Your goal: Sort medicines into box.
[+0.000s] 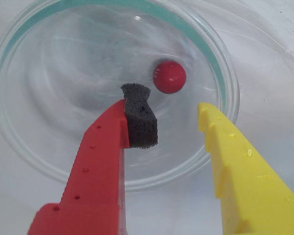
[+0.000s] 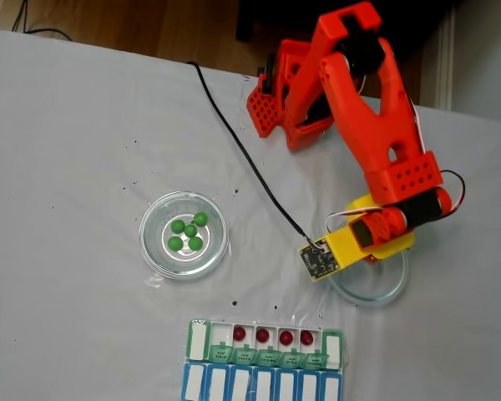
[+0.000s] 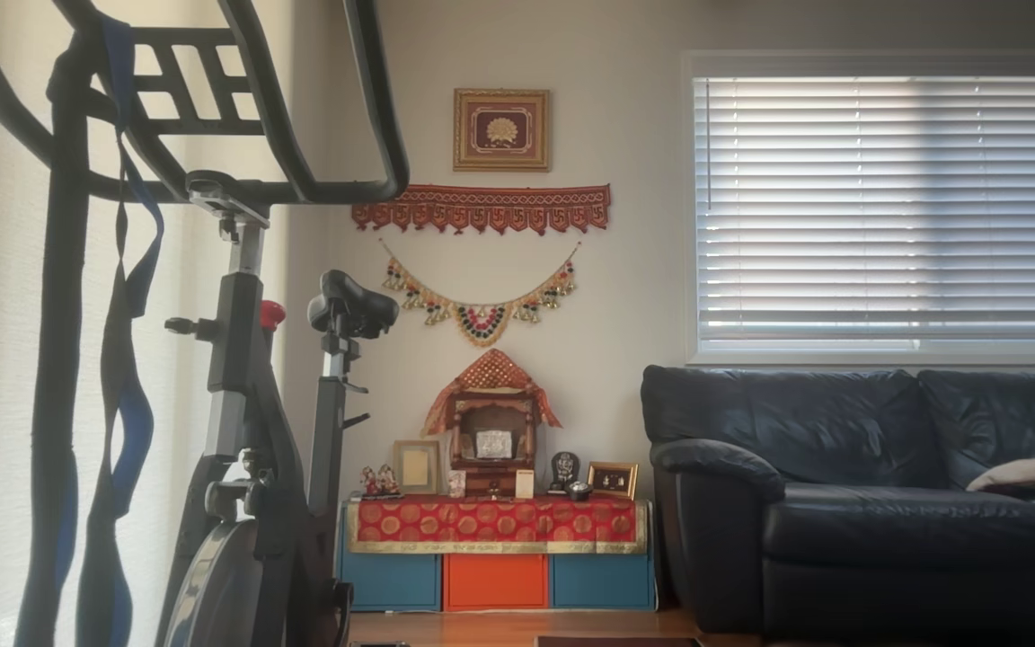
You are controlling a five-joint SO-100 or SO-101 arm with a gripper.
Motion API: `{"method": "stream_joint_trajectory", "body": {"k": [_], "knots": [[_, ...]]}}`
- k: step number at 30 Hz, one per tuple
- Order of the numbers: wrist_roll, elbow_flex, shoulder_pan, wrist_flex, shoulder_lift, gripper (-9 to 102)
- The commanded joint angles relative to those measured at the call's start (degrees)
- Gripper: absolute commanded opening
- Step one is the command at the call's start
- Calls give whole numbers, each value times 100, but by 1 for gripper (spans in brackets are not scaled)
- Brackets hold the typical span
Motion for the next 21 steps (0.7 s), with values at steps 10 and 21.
{"method": "stream_joint_trajectory", "body": {"k": [10,21], "knots": [[158,-589,-229,-9,-686,17],[149,-606,-167,79,-281,17]]}}
